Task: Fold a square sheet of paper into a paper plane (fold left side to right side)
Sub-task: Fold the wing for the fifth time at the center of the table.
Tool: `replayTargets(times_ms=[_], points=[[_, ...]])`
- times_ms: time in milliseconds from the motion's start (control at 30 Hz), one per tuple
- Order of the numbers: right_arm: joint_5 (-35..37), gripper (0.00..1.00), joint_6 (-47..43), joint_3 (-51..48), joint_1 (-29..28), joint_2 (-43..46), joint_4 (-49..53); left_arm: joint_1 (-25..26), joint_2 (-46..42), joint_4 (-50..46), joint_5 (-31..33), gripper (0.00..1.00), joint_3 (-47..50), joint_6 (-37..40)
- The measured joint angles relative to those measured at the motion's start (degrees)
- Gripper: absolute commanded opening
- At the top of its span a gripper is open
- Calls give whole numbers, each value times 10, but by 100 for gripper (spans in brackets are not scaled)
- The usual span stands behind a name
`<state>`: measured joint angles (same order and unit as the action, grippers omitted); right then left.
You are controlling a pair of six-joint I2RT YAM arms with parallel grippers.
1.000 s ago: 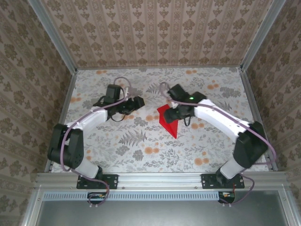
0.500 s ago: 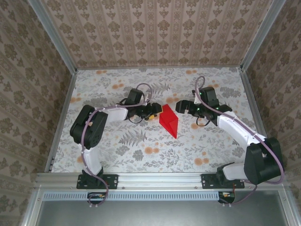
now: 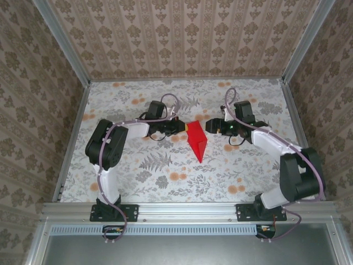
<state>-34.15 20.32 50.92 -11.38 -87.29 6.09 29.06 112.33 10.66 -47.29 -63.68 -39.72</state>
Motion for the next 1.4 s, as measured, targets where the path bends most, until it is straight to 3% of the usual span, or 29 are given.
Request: replayTargets(times_ms=[267,467,900,1167,1267,1300,1400], points=[[-91,70,-45,25,10,-117,-57,-5,0,-21,-78,0,0,84],[-133,65,-57,32,22,-174,-94,-7,0,-26,-99,0,0,111],[-203,38,-67,34,29,-203,-122,-7,21,-43,-110,0,-5,137],[-205,13,-82,36,33,-200,-104,-7,25,-65,-110,0,-18,156],[-205,0,-87,45,33,-199,-87,-7,26,-68,-110,11,-26,162],[-204,0,-87,48,33,-199,-81,-7,27,-71,-110,14,-30,164],[-194,0,-86,53,33,-195,-59,-8,29,-92,-105,37,-39,185]])
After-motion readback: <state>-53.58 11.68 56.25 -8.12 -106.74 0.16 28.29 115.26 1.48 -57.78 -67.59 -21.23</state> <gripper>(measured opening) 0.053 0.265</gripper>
